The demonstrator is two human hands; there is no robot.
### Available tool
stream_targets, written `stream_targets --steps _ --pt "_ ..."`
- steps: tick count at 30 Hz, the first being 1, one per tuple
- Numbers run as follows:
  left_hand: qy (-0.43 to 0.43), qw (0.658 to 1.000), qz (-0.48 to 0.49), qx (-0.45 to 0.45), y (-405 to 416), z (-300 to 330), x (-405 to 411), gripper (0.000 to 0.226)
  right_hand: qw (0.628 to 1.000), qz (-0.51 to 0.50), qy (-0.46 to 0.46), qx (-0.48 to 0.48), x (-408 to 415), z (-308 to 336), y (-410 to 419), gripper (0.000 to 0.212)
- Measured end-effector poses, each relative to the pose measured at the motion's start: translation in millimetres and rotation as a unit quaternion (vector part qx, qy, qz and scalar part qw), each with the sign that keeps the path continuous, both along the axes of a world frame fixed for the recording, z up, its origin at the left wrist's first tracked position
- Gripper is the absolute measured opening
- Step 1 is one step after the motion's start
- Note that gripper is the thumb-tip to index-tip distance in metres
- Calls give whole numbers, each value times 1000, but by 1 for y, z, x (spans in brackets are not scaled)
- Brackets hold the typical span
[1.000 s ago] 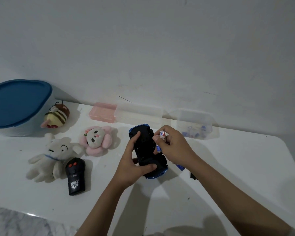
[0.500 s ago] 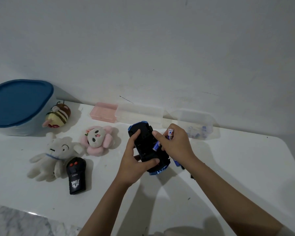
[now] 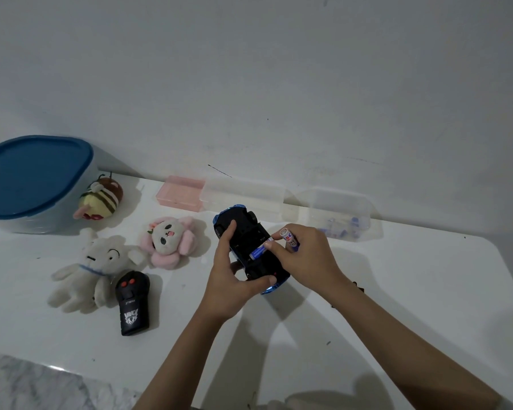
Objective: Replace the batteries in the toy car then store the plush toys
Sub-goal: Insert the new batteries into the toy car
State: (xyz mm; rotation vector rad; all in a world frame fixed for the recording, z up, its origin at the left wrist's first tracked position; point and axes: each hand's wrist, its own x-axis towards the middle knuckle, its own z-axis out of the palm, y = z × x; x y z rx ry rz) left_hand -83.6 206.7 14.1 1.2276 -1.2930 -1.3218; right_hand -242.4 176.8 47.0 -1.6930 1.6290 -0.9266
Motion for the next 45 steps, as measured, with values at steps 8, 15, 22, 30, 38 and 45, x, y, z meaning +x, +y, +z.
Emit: stream_targets --steps 8,15,22,30,38,45 --pt "-30 999 36 -28 1 2 -1 108 999 -10 -34 5 5 3 -4 19" --pt "-19 997 43 -63 -2 13 -1 106 999 12 -31 -25 10 13 -10 21" --pt "-18 998 12 -67 -3 13 4 103 999 50 -13 13 3 21 -17 22" --pt "-27 998 -3 -48 -8 14 4 95 985 132 -5 113 -7 34 -13 18" --pt "-37 998 -26 -51 -6 18 0 95 985 162 42 42 -8 30 -13 6" --pt "-31 998 -36 -50 -5 19 -1 96 991 135 -23 15 0 35 -12 21"
